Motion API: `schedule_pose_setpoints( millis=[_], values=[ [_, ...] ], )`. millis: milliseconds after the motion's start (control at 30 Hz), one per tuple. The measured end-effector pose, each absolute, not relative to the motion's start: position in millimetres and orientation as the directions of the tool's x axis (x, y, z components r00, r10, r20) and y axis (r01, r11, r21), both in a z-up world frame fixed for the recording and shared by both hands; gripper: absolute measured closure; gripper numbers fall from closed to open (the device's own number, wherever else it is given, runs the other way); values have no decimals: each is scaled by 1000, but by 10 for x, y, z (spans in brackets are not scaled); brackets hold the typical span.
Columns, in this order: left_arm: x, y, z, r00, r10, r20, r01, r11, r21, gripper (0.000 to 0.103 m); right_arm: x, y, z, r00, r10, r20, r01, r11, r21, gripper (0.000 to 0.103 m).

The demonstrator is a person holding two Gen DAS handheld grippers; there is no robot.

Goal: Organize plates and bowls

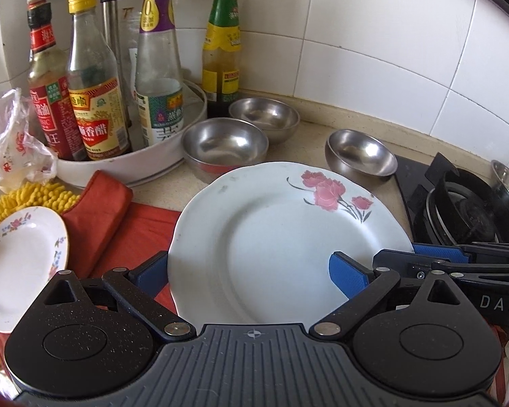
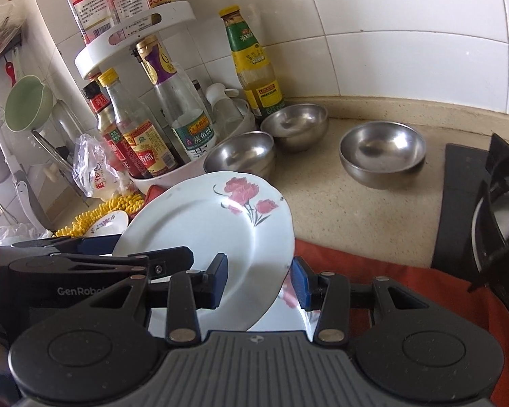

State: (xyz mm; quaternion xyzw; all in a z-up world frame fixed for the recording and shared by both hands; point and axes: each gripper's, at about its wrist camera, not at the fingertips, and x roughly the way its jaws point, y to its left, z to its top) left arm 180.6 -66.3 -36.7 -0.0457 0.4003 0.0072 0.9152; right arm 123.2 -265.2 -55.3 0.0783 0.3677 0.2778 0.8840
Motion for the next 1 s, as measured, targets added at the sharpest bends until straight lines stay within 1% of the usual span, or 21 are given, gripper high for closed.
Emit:
schedule_pose_setpoints(
  millis=[433, 1000],
  values=[
    [1670, -829, -458, 661, -53, -749, -11, 997, -81, 4, 1004, -2856, -675, 567, 528, -632, -396, 848, 352, 62],
    [1685, -1044, -765, 580, -93, -809, 38, 995, -87, 4, 962, -3026, -936, 534, 478, -697, -316, 878, 360, 62]
  ],
)
